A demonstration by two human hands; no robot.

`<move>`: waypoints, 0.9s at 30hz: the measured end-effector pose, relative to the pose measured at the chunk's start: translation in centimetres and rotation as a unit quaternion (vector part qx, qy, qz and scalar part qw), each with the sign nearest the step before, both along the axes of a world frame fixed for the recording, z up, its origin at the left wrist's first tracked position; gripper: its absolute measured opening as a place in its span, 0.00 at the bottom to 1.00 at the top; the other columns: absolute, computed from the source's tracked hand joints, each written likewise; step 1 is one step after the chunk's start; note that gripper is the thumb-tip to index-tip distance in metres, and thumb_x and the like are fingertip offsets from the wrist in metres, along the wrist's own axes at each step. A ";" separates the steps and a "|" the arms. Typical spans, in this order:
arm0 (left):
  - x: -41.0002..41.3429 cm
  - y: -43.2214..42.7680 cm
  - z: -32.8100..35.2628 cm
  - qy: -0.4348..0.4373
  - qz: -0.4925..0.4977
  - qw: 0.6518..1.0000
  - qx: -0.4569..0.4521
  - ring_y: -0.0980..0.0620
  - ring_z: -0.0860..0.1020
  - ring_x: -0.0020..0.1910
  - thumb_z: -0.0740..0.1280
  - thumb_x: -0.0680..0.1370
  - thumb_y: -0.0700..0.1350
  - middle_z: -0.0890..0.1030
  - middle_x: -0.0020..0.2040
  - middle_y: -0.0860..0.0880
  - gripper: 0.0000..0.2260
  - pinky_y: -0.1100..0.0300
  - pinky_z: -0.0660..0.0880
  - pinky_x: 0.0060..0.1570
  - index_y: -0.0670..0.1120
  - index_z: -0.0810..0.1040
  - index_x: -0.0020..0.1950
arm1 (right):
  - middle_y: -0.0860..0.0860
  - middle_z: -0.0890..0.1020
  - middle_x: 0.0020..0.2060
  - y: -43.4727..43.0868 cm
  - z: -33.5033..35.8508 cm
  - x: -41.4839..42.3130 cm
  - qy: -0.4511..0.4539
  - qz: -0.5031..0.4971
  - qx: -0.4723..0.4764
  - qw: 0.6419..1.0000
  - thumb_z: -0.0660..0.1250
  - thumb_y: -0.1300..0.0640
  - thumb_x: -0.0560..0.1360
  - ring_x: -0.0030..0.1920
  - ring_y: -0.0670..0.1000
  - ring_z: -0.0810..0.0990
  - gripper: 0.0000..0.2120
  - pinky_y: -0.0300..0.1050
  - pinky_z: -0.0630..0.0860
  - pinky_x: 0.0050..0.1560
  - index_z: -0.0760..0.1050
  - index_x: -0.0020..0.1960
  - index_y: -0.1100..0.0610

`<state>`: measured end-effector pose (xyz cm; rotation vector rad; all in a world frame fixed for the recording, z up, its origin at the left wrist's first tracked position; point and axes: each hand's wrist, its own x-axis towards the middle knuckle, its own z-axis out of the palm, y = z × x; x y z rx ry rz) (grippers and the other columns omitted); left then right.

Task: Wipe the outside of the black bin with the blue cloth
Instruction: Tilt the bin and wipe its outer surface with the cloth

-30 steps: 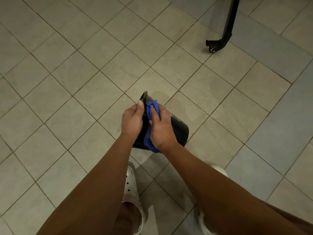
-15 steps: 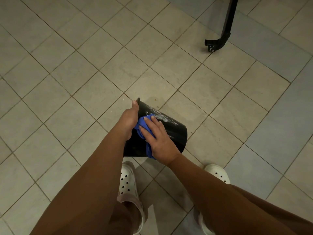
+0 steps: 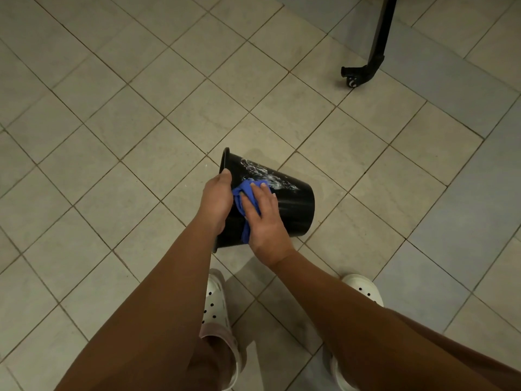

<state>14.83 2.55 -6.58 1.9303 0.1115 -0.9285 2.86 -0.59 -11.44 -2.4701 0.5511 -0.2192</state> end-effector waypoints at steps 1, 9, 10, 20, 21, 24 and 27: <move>-0.1 0.1 -0.1 -0.001 -0.006 1.000 0.000 0.44 0.82 0.49 0.53 0.85 0.51 0.84 0.48 0.41 0.20 0.53 0.78 0.48 0.40 0.80 0.55 | 0.61 0.59 0.73 0.0 0.0 0.2 -0.002 0.013 -0.002 1.000 0.69 0.65 0.71 0.74 0.61 0.47 0.33 0.60 0.48 0.72 0.60 0.73 0.61; -0.3 0.5 0.0 -0.011 0.018 1.000 -0.013 0.46 0.81 0.49 0.52 0.86 0.50 0.83 0.49 0.41 0.19 0.57 0.76 0.46 0.40 0.79 0.56 | 0.54 0.47 0.76 -0.6 0.9 1.1 0.019 0.040 0.016 0.999 0.65 0.64 0.75 0.71 0.50 0.32 0.35 0.50 0.36 0.72 0.51 0.76 0.55; -0.2 0.4 0.0 -0.009 0.025 0.999 -0.019 0.46 0.82 0.48 0.52 0.86 0.49 0.83 0.49 0.42 0.19 0.57 0.76 0.45 0.40 0.79 0.57 | 0.54 0.46 0.76 -0.6 0.8 1.0 0.022 0.024 0.023 0.999 0.65 0.64 0.75 0.71 0.49 0.32 0.36 0.49 0.36 0.71 0.51 0.76 0.55; -0.2 0.7 0.0 0.018 0.013 1.000 0.015 0.45 0.83 0.50 0.52 0.86 0.50 0.84 0.50 0.41 0.21 0.52 0.78 0.51 0.41 0.81 0.55 | 0.59 0.61 0.73 -1.1 -0.2 1.0 -0.042 0.080 0.008 0.996 0.69 0.68 0.70 0.74 0.61 0.52 0.33 0.60 0.50 0.73 0.62 0.72 0.60; -0.2 0.6 0.0 0.016 0.016 1.000 0.010 0.45 0.82 0.49 0.52 0.86 0.50 0.84 0.49 0.41 0.20 0.53 0.78 0.49 0.42 0.81 0.53 | 0.59 0.60 0.73 -1.4 -0.2 1.1 -0.038 0.083 0.007 0.996 0.69 0.68 0.70 0.74 0.61 0.51 0.34 0.59 0.50 0.73 0.61 0.73 0.60; -0.3 0.3 0.3 0.005 0.025 1.000 0.005 0.44 0.82 0.47 0.52 0.85 0.49 0.83 0.46 0.42 0.19 0.53 0.78 0.46 0.45 0.80 0.49 | 0.58 0.56 0.74 -1.7 -0.2 0.8 -0.011 0.023 0.005 1.000 0.68 0.65 0.73 0.75 0.59 0.48 0.33 0.56 0.48 0.74 0.58 0.74 0.59; -0.1 0.2 0.4 0.001 0.031 0.999 0.012 0.45 0.81 0.44 0.52 0.85 0.49 0.82 0.44 0.43 0.18 0.54 0.77 0.42 0.45 0.79 0.48 | 0.61 0.63 0.72 -1.9 -0.5 -0.2 -0.032 0.004 0.005 0.999 0.70 0.66 0.71 0.73 0.62 0.55 0.30 0.60 0.55 0.72 0.64 0.71 0.62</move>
